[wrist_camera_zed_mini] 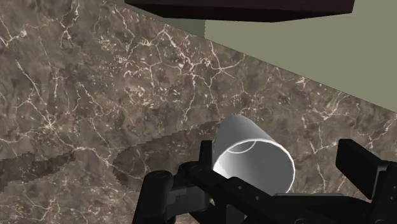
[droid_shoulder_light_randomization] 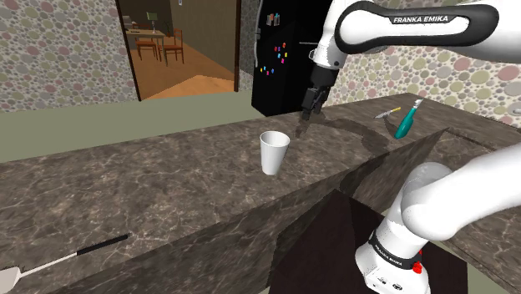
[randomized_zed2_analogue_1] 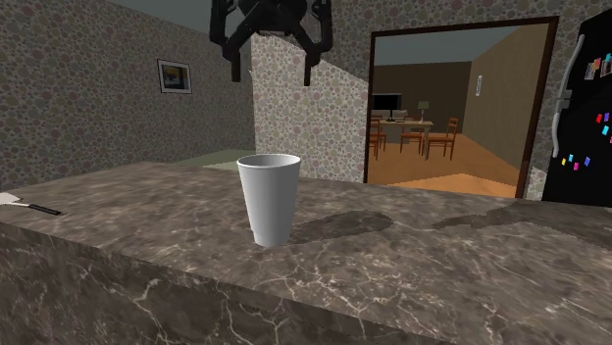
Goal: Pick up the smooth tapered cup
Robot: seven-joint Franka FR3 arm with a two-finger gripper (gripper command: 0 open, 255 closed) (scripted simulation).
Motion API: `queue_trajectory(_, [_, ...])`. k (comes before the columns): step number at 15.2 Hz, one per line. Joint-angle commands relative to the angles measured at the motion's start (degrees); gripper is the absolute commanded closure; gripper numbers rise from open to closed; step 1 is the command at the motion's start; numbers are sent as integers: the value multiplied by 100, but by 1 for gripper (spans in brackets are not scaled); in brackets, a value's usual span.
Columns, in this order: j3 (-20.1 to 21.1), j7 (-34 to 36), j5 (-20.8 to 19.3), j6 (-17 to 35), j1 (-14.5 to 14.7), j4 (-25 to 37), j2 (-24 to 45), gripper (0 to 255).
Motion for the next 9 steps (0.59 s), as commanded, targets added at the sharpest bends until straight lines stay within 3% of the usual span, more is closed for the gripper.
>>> queue_trajectory(1, [-106,-138,53,334,26,-7,340,0])
queue_trajectory(9, [-520,-825,466,1447,151,350,1939,0])
